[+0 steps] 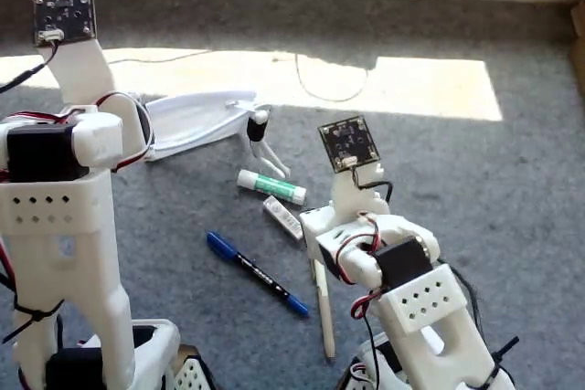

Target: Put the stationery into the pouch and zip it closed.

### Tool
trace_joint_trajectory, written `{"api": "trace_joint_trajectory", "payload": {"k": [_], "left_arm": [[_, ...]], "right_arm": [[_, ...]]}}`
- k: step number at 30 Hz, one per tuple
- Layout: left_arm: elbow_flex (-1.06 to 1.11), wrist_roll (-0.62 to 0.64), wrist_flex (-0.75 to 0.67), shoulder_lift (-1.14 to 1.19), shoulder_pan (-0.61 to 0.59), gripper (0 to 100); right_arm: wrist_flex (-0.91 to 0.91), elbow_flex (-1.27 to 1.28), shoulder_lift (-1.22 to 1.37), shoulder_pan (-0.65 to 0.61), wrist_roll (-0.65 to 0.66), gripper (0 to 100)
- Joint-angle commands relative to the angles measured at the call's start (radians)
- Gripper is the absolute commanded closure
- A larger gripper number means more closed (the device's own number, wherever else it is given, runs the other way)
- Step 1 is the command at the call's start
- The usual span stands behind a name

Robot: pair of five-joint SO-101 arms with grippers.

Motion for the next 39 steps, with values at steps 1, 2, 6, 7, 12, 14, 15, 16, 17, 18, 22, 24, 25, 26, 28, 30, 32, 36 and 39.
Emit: {"api": "trace_joint_trajectory", "payload": {"k": [1,2,6,7,12,14,15,16,17,18,22,24,25,26,28,30,32,36,39], "left_arm": [[0.005,0.006,-0.014,-0.008,0.015,99],[0.005,0.006,-0.014,-0.008,0.015,99],[0.005,0.006,-0.014,-0.007,0.015,99],[0.005,0.006,-0.014,-0.007,0.015,99],[0.005,0.006,-0.014,-0.007,0.015,99],[0.005,0.006,-0.014,-0.005,0.015,99],[0.005,0.006,-0.014,-0.005,0.015,99],[0.005,0.006,-0.014,-0.005,0.015,99],[0.005,0.006,-0.014,-0.005,0.015,99],[0.005,0.006,-0.014,-0.005,0.015,99],[0.005,0.006,-0.014,-0.005,0.015,99],[0.005,0.006,-0.014,-0.005,0.015,99],[0.007,0.006,-0.014,-0.005,0.015,99],[0.007,0.006,-0.014,-0.005,0.015,99],[0.007,0.006,-0.014,-0.005,0.015,99],[0.007,0.006,-0.014,-0.005,0.015,99],[0.007,0.006,-0.014,-0.005,0.015,99],[0.013,0.006,-0.014,-0.005,0.015,99],[0.045,0.005,-0.04,-0.012,0.015,99]], "right_arm": [[-0.03,-0.024,0.147,0.004,-0.015,84.0],[-0.03,-0.042,0.197,0.004,-0.017,84.0],[-0.028,-0.099,0.377,0.004,-0.017,84.0],[-0.028,-0.111,0.417,0.004,-0.017,84.0],[-0.036,-0.157,0.559,0.004,-0.017,84.0],[-0.038,-0.174,0.596,0.002,-0.017,84.0],[-0.038,-0.183,0.615,0.001,-0.017,84.0],[-0.038,-0.191,0.628,-0.008,-0.017,84.0],[-0.038,-0.196,0.642,-0.016,-0.017,84.0],[-0.038,-0.199,0.653,-0.025,-0.017,84.0],[-0.071,-0.193,0.693,-0.056,-0.017,84.0],[-0.093,-0.196,0.716,-0.051,-0.017,84.0],[-0.094,-0.199,0.728,-0.051,-0.017,84.0],[-0.093,-0.199,0.742,-0.051,-0.017,84.0],[-0.093,-0.199,0.769,-0.054,-0.017,84.0],[-0.093,-0.199,0.796,-0.056,-0.017,84.0],[-0.09,-0.2,0.816,-0.056,-0.017,84.1],[-0.088,-0.2,0.831,-0.058,-0.017,90.8],[-0.088,-0.2,0.837,-0.058,-0.017,93.6]]}}
